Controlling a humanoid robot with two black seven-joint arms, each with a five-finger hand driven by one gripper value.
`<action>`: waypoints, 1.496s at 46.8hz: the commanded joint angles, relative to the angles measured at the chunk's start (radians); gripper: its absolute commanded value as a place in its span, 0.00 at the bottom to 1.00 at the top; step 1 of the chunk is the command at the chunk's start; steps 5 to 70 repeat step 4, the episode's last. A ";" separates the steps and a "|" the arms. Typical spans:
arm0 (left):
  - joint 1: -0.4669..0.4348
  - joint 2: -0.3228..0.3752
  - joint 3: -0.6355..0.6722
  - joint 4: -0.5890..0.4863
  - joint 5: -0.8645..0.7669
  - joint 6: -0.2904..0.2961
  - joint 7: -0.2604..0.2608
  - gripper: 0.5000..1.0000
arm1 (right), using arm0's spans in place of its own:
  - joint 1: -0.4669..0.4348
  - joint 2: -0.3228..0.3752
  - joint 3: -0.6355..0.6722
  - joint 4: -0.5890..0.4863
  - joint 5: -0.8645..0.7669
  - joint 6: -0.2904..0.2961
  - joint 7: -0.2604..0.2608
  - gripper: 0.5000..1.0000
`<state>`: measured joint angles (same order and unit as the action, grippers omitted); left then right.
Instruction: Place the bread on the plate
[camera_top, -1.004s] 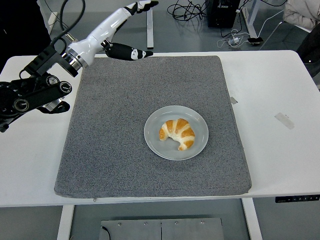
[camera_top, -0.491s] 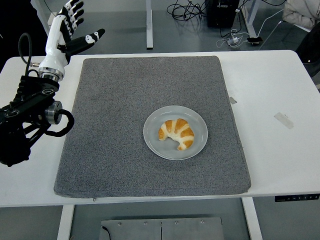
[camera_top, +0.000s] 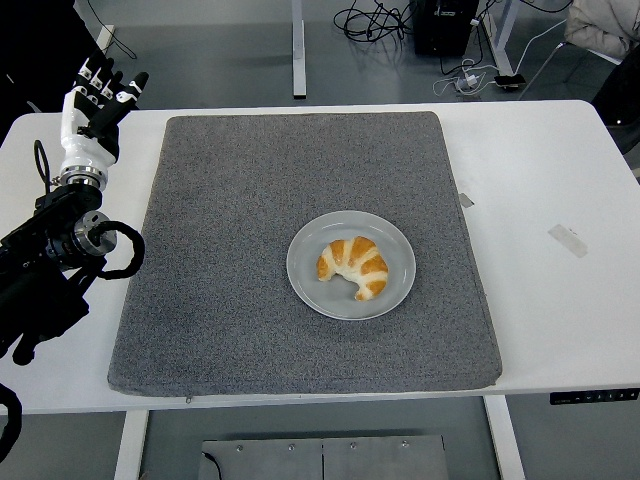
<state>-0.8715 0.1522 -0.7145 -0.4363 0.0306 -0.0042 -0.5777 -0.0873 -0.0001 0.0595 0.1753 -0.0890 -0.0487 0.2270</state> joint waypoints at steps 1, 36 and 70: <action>-0.004 -0.002 -0.002 0.007 -0.012 -0.014 0.004 0.82 | 0.001 0.000 0.003 0.010 0.000 0.001 0.000 1.00; -0.008 -0.006 -0.002 0.007 -0.011 -0.017 0.009 0.82 | 0.001 0.000 0.013 0.009 0.000 0.001 0.000 1.00; -0.008 -0.006 -0.002 0.007 -0.011 -0.017 0.009 0.82 | 0.001 0.000 0.013 0.009 0.000 0.001 0.000 1.00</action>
